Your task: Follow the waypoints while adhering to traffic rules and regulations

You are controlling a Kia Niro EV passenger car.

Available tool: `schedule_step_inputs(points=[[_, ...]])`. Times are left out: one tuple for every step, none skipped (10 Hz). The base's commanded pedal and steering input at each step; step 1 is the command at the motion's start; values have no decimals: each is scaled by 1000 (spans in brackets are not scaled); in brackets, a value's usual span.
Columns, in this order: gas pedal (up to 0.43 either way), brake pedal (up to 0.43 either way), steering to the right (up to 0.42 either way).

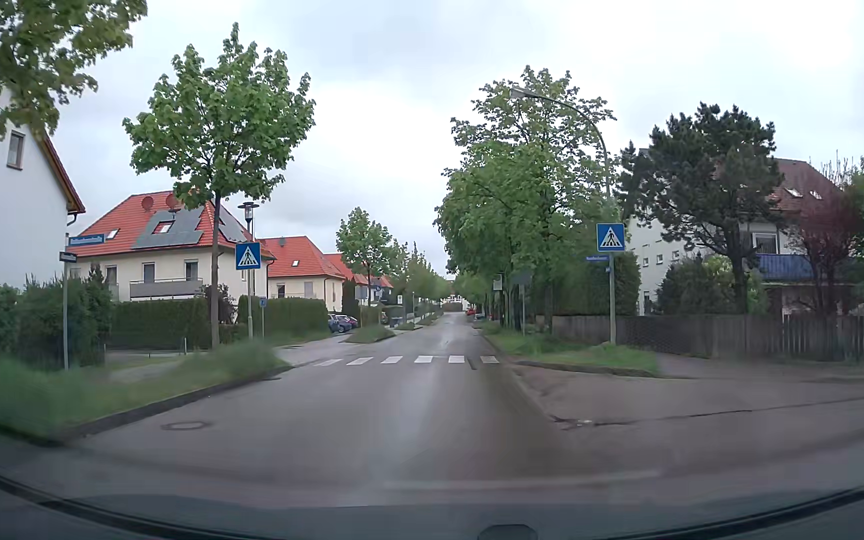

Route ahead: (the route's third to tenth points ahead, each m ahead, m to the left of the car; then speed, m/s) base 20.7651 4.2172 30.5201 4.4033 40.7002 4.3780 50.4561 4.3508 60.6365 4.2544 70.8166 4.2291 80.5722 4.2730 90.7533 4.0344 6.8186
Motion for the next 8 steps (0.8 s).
schedule_step_inputs(points=[[228, 0, 1], [228, 0, 1], [228, 0, 1], [228, 0, 1], [228, 0, 1], [228, 0, 0], [220, 0, -2], [209, 0, -5]])
